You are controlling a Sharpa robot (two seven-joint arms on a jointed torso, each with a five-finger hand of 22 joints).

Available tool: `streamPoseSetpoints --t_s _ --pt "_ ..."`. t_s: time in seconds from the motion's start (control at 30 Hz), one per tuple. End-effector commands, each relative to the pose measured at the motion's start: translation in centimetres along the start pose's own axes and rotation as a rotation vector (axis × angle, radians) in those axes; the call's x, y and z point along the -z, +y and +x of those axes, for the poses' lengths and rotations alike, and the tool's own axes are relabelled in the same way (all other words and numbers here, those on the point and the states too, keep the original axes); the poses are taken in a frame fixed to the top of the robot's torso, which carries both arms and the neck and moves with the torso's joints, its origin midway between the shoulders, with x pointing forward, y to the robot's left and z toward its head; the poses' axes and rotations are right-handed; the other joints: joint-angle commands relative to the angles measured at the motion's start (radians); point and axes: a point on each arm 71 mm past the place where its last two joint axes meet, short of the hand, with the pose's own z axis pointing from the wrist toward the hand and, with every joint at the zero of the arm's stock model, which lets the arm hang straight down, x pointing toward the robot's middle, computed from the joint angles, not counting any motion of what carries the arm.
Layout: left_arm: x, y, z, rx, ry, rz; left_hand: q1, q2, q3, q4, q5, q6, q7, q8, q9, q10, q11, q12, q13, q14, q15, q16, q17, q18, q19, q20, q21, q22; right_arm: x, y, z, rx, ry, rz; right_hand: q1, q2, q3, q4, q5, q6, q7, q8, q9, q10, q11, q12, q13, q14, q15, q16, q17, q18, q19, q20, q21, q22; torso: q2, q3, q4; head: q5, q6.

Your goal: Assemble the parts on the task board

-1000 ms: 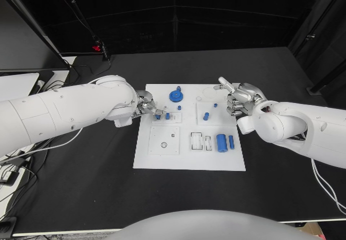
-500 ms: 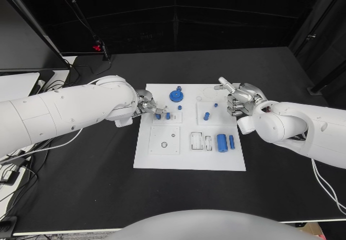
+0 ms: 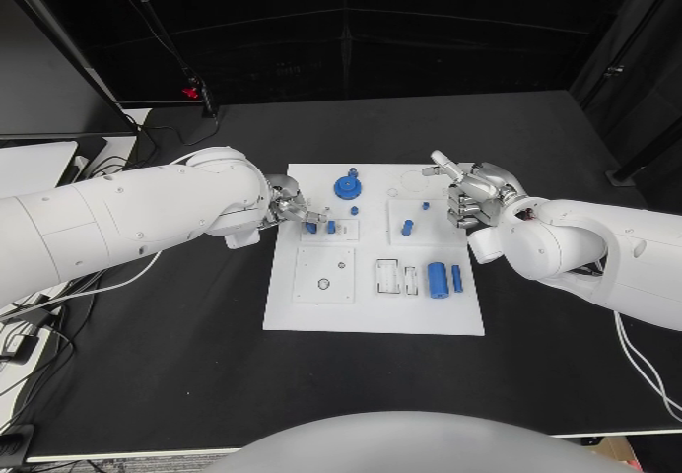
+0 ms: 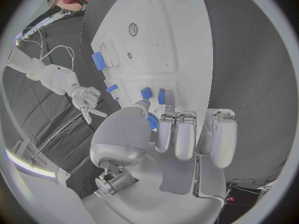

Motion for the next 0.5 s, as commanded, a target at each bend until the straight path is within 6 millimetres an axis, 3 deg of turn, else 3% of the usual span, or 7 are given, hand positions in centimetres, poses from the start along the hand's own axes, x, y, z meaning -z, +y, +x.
streamPoseSetpoints --t_s 0.03,0.5 --pt "-0.1 0.31 0.13 -0.004 -0.015 0.0 -0.003 0.006 -0.005 0.0 0.004 -0.007 -0.002 0.005 0.002 0.104 -0.004 -0.001 0.262 0.105 0.002 0.001 0.263 -0.004 0.1 0.005 -0.004 0.26 -0.02 0.11 0.14 -0.002 0.012 -0.005 0.006 0.002 0.002 0.001 0.006 -0.008 0.08 0.006 0.001 0.104 0.008 0.003 0.263 0.106 0.004 0.002 0.263 -0.007 0.106 0.007 0.003 0.263 0.0 -0.0005 -0.0003 0.0 0.0" --pt "-0.07 0.35 -0.03 0.002 -0.027 0.024 0.008 0.008 -0.008 0.0 0.014 -0.021 -0.001 0.007 0.005 0.104 -0.005 -0.001 0.262 0.105 0.0 0.001 0.263 -0.004 0.1 0.004 -0.004 0.26 -0.05 0.08 0.15 -0.002 0.012 -0.003 0.006 0.002 0.002 0.001 0.006 -0.008 0.08 0.006 0.001 0.104 0.008 0.003 0.263 0.106 0.004 0.002 0.263 -0.007 0.106 0.007 0.003 0.263 -0.001 0.0001 -0.0007 0.001 0.0"
